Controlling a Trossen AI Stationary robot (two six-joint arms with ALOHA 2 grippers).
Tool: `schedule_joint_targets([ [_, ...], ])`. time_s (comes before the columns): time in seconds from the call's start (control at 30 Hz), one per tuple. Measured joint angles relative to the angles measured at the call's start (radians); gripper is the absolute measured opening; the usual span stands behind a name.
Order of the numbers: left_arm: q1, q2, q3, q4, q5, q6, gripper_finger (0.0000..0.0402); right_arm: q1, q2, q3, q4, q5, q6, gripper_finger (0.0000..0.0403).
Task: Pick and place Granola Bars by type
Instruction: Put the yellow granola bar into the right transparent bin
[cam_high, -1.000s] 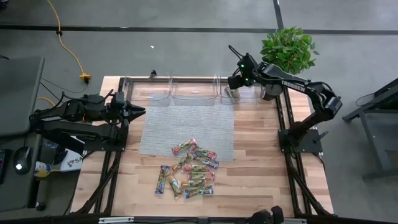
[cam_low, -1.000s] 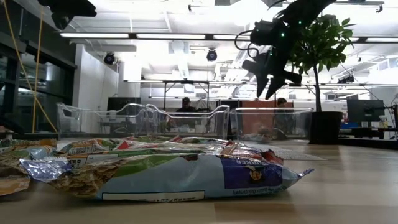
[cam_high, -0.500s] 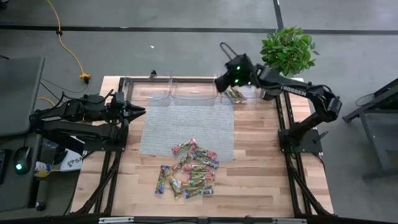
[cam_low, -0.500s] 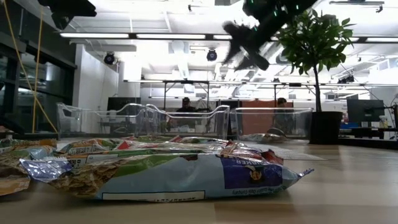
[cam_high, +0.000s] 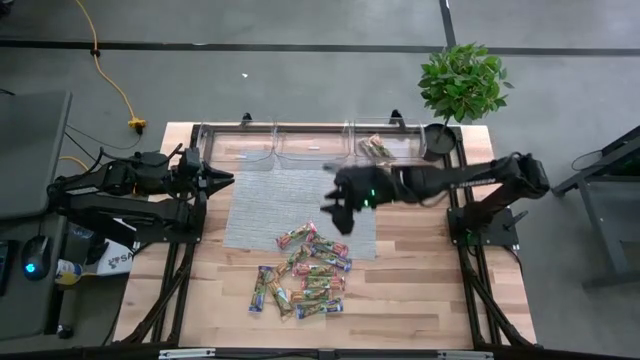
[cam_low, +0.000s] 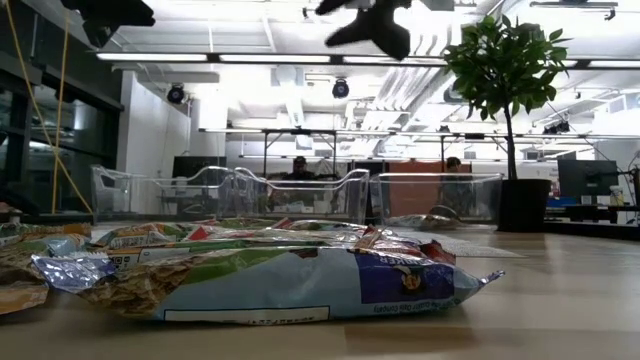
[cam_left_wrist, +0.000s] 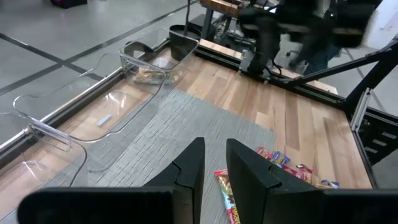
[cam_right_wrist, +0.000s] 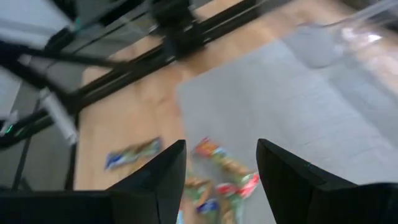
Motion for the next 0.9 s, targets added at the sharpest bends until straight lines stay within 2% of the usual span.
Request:
schedule_joint_targets([
  [0.1, 0.000, 0.000, 0.000, 0.000, 0.000, 0.000, 0.0066, 0.085, 0.021, 0.000, 0.003, 0.044, 0.017, 0.0179],
  [0.2, 0.000, 0.000, 0.000, 0.000, 0.000, 0.000, 0.0066, 0.149, 0.075, 0.000, 0.002, 0.042, 0.013, 0.0179],
  [0.4, 0.000, 0.000, 0.000, 0.000, -0.001, 0.000, 0.0066, 0.197, 0.234, 0.078, -0.004, -0.069, 0.027, 0.0179],
  [0.53, 0.000, 0.000, 0.000, 0.000, -0.002, 0.000, 0.0066, 0.197, 0.366, 0.241, -0.124, -0.124, -0.080, 0.0179],
  [0.7, 0.000, 0.000, 0.000, 0.000, -0.002, 0.000, 0.0066, 0.191, 0.542, 0.514, -0.448, -0.165, -0.264, 0.0179],
  [0.9, 0.000, 0.000, 0.000, 0.000, -0.001, 0.000, 0.0066, 0.147, 0.643, 0.736, -0.661, -0.197, -0.290, 0.0179],
])
